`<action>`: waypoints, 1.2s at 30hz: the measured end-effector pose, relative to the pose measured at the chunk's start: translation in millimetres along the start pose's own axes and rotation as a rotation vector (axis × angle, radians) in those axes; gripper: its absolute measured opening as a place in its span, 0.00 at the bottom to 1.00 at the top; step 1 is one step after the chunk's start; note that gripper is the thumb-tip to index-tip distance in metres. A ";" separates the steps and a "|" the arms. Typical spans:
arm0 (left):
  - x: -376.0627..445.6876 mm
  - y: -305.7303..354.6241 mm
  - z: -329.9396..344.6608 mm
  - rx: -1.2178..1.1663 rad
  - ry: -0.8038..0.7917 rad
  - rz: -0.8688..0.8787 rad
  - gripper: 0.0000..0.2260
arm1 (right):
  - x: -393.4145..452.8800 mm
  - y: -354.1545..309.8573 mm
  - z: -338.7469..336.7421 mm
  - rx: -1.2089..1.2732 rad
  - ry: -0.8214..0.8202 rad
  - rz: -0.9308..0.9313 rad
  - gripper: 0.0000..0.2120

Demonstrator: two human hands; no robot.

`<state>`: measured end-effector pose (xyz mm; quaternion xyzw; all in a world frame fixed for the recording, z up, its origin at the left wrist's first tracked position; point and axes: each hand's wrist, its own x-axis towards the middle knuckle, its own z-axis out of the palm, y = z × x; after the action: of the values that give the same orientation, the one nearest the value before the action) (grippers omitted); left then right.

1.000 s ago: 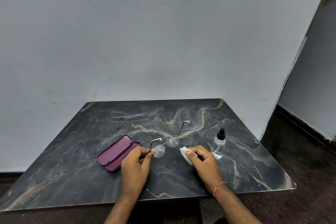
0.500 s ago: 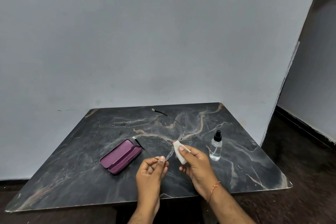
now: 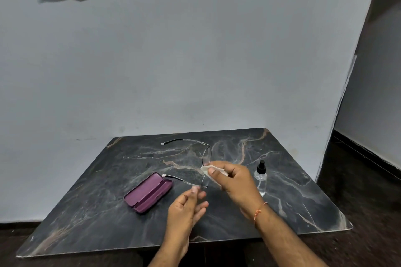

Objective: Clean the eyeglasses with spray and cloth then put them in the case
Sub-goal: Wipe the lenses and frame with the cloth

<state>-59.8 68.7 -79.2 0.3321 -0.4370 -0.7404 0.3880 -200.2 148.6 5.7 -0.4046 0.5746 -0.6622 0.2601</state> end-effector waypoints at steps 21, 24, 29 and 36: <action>30.0 -0.7 -63.0 0.853 -0.139 0.727 0.19 | 21.9 -3.8 -25.7 -1.434 -0.501 -0.470 0.13; 32.8 -4.7 -65.7 0.912 -0.137 0.712 0.18 | 21.4 2.6 -26.4 -1.445 -0.521 -0.480 0.13; 34.7 -4.3 -60.2 0.972 -0.177 0.711 0.17 | 24.7 12.1 -25.5 -1.440 -0.543 -0.532 0.11; 37.8 0.1 -57.4 1.096 -0.297 0.718 0.16 | 30.5 21.5 -24.0 -1.415 -0.544 -0.532 0.13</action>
<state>-30.2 13.6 -107.8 0.2099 -0.8817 -0.2744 0.3213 -239.3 132.7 -8.2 -0.7440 0.6590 -0.0589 -0.0935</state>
